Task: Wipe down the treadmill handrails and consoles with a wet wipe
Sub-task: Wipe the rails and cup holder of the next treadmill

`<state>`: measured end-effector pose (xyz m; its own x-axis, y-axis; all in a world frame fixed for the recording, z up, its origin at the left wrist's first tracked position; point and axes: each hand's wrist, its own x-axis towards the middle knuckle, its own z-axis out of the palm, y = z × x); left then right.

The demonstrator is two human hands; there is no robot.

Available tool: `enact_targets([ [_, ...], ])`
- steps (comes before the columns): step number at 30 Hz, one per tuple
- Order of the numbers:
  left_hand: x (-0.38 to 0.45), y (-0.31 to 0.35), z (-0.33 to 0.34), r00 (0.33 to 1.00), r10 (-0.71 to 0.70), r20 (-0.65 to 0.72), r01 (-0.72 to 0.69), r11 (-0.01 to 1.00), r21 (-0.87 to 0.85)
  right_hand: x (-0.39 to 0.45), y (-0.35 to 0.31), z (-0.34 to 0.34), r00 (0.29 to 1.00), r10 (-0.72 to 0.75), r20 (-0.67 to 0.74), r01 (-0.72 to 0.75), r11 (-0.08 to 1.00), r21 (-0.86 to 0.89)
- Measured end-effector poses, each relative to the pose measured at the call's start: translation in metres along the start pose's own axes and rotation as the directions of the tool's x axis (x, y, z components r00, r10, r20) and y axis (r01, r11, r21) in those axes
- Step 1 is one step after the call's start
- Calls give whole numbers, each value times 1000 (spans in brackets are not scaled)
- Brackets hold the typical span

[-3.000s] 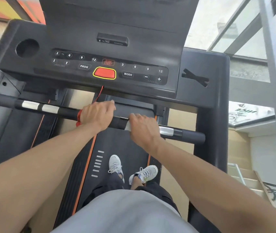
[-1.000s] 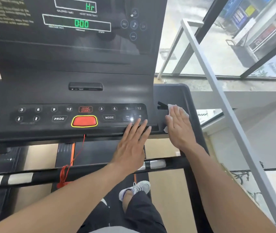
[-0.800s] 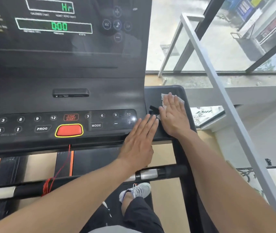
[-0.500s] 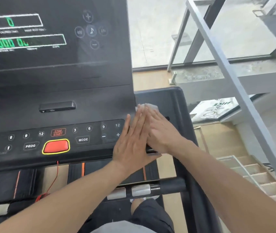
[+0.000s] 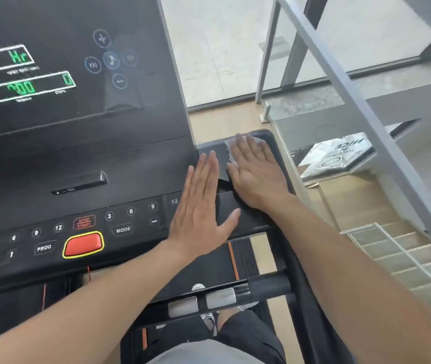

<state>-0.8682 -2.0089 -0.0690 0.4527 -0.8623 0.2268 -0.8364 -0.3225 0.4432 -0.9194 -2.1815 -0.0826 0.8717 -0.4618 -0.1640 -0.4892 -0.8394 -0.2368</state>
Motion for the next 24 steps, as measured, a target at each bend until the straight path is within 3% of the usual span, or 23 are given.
enact_targets([
  [3,-7,-1,3,989,-88,-116,68,984,-164,-11,-35,14,990,-138,14,137,990,30],
  [7,-8,1,3,965,-227,-134,183,944,-276,-85,-49,31,973,-232,13,230,969,88],
  [10,-6,1,4,972,-189,-140,146,953,-267,-98,-44,30,986,-162,-42,165,984,68],
  [13,-7,-2,6,977,-142,-156,106,970,-218,-50,-45,18,999,-46,29,45,998,33],
  [19,-4,-3,8,973,-175,-152,155,979,-131,31,-30,-1,998,-46,41,46,999,6],
  [24,-7,-5,5,977,-143,-160,119,981,-151,-12,-3,1,993,114,-27,-114,993,-6],
])
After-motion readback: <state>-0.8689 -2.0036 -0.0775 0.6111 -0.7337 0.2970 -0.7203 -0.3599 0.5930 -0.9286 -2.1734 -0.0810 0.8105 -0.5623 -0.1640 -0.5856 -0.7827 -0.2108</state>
